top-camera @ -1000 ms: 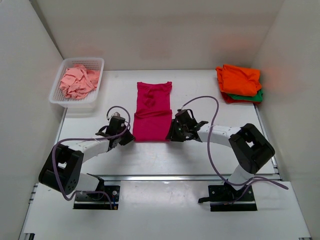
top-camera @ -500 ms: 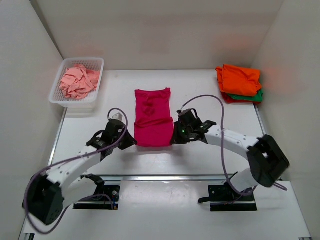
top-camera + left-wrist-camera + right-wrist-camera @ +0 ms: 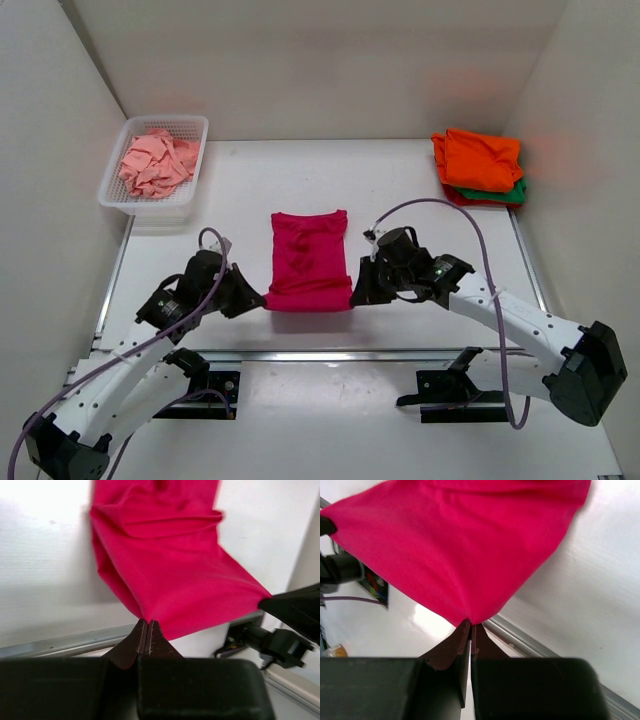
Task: Fold and stack the t-shirts
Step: Fold the long partially folded tshirt into a neat square, then put the neatly folded tshirt into the corner of the board with the right arm
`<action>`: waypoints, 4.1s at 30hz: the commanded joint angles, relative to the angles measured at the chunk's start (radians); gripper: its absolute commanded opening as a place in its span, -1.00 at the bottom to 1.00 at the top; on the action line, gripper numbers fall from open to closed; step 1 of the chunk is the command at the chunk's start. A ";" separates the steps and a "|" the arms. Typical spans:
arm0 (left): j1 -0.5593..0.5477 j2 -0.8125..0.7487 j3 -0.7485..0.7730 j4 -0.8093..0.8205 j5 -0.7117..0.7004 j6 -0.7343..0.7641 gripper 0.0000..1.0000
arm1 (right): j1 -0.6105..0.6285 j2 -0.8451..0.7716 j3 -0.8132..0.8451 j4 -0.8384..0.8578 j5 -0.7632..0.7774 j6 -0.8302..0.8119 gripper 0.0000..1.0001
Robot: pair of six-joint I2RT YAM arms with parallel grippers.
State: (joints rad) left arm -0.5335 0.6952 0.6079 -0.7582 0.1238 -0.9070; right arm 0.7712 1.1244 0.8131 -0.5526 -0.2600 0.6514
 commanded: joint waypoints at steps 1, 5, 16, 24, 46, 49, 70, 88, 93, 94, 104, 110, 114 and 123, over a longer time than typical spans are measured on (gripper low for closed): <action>-0.008 0.021 0.085 -0.087 0.031 0.025 -1.00 | -0.032 -0.025 0.076 -0.090 -0.012 -0.045 -0.99; -0.025 0.032 0.105 -0.099 0.048 0.006 -1.00 | -0.021 -0.009 0.121 -0.145 -0.013 -0.058 -1.00; 0.036 0.240 0.372 -0.063 0.056 0.106 -1.00 | -0.163 0.162 0.397 -0.280 -0.096 -0.238 -1.00; 0.177 0.377 0.398 0.117 0.065 0.158 -1.00 | -0.283 0.349 0.553 -0.248 -0.117 -0.364 -1.00; 0.323 0.963 0.527 0.514 0.004 0.226 -1.00 | -0.460 0.963 1.029 -0.158 -0.177 -0.475 -1.00; 0.317 1.068 0.592 0.545 -0.038 0.226 -1.00 | -0.466 1.035 1.081 -0.118 -0.168 -0.457 -1.00; 0.357 1.331 0.645 0.617 -0.179 0.192 -0.38 | -0.426 1.110 1.159 -0.040 -0.039 -0.495 1.00; 0.356 1.322 0.639 0.606 -0.158 0.201 -0.45 | -0.247 1.121 0.885 0.102 -0.137 -0.300 0.81; 0.362 1.325 0.632 0.617 -0.153 0.209 -0.47 | -0.237 1.138 0.891 0.042 -0.090 -0.292 -0.12; 0.366 1.319 0.632 0.617 -0.147 0.211 -0.46 | -0.242 1.132 0.867 0.039 -0.096 -0.288 -0.43; 0.362 1.311 0.639 0.593 -0.070 0.220 -0.10 | -0.343 1.158 1.095 -0.113 -0.091 -0.512 -0.98; 0.362 1.253 0.622 0.591 -0.056 0.232 -0.10 | -0.384 1.140 1.251 -0.222 0.110 -0.723 -1.00; 0.360 1.233 0.621 0.576 -0.050 0.238 -0.07 | -0.424 1.094 1.250 -0.199 0.198 -0.808 -1.00; 0.342 1.205 0.601 0.548 -0.046 0.263 -0.05 | -0.544 1.037 1.226 -0.067 0.407 -1.016 -1.00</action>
State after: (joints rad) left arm -0.1856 1.9755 1.2324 -0.1768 0.0681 -0.6682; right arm 0.2749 2.2723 2.0281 -0.7036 0.0406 -0.2535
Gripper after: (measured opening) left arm 0.472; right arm 0.119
